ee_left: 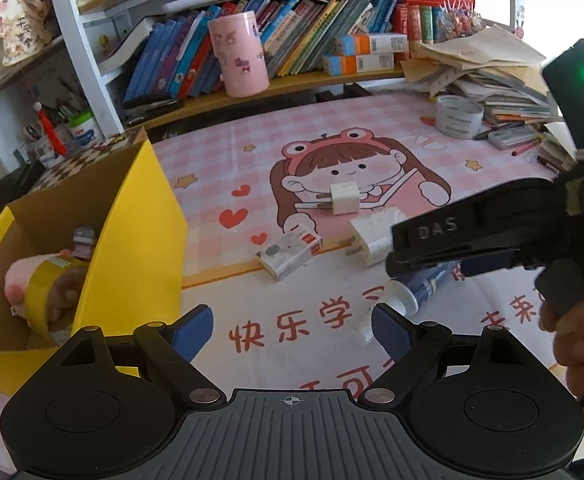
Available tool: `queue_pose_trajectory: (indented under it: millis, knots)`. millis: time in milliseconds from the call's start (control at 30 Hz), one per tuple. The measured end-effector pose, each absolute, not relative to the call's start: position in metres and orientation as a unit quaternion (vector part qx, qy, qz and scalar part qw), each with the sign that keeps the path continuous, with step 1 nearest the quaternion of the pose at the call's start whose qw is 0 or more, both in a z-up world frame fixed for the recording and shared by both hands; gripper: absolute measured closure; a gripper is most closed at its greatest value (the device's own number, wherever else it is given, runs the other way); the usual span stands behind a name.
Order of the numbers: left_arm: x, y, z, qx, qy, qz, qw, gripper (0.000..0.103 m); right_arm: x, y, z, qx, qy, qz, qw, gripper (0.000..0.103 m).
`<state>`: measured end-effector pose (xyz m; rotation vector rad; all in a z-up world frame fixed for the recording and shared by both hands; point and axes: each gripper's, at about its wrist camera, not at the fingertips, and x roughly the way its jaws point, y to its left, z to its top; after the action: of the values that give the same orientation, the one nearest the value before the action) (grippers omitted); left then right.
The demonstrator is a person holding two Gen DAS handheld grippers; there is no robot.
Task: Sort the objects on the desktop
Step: 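Move right tool to the blue spray bottle while left tool approaches the white charger block, then close right tool on the blue spray bottle while left tool grasps the white charger block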
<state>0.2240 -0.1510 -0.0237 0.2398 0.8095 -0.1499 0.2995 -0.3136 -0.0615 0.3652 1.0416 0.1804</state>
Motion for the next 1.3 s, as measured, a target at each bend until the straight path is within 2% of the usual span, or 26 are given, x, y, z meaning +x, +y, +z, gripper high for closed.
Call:
queue_pose_trajectory:
  millis: [67, 100, 133, 267, 333, 433, 600, 700, 900, 1067, 1300]
  knots:
    - [0.227, -0.152, -0.024, 0.120, 0.392, -0.074, 0.909, 0.014, 0.304, -0.310, -0.062, 0.163, 0.494, 0.087, 0.850, 0.032]
    - [0.229, -0.153, -0.024, 0.121, 0.391, -0.075, 0.909, 0.014, 0.306, -0.307, -0.063, 0.147, 0.496, 0.090, 0.851, 0.036]
    - [0.230, -0.154, -0.024, 0.122, 0.389, -0.075, 0.910, 0.014, 0.306, -0.305, -0.064, 0.139, 0.493, 0.098, 0.853, 0.047]
    - [0.238, -0.156, -0.024, 0.114, 0.386, -0.081, 0.912, 0.014, 0.304, -0.305, -0.063, 0.098, 0.484, 0.123, 0.861, 0.056]
    - [0.243, -0.157, -0.025, 0.111, 0.386, -0.086, 0.912, 0.014, 0.302, -0.307, -0.061, 0.076, 0.476, 0.125, 0.867, 0.065]
    - [0.253, -0.162, -0.028, 0.106, 0.383, -0.097, 0.913, 0.014, 0.297, -0.314, -0.058, 0.039, 0.461, 0.118, 0.879, 0.073]
    - [0.274, -0.178, -0.037, 0.113, 0.372, -0.125, 0.913, 0.016, 0.287, -0.330, -0.058, -0.002, 0.450, 0.104, 0.887, 0.074]
    - [0.286, -0.189, -0.042, 0.116, 0.371, -0.151, 0.909, 0.021, 0.282, -0.337, -0.058, -0.015, 0.448, 0.097, 0.889, 0.074]
    - [0.315, -0.205, -0.063, 0.129, 0.387, -0.183, 0.894, 0.043, 0.280, -0.347, -0.058, -0.023, 0.449, 0.082, 0.889, 0.074]
    - [0.327, -0.212, -0.072, 0.139, 0.392, -0.215, 0.883, 0.043, 0.281, -0.347, -0.058, -0.027, 0.452, 0.091, 0.887, 0.073]
    - [0.334, -0.213, -0.084, 0.138, 0.411, -0.228, 0.872, 0.051, 0.288, -0.347, -0.063, -0.022, 0.464, 0.090, 0.881, 0.073]
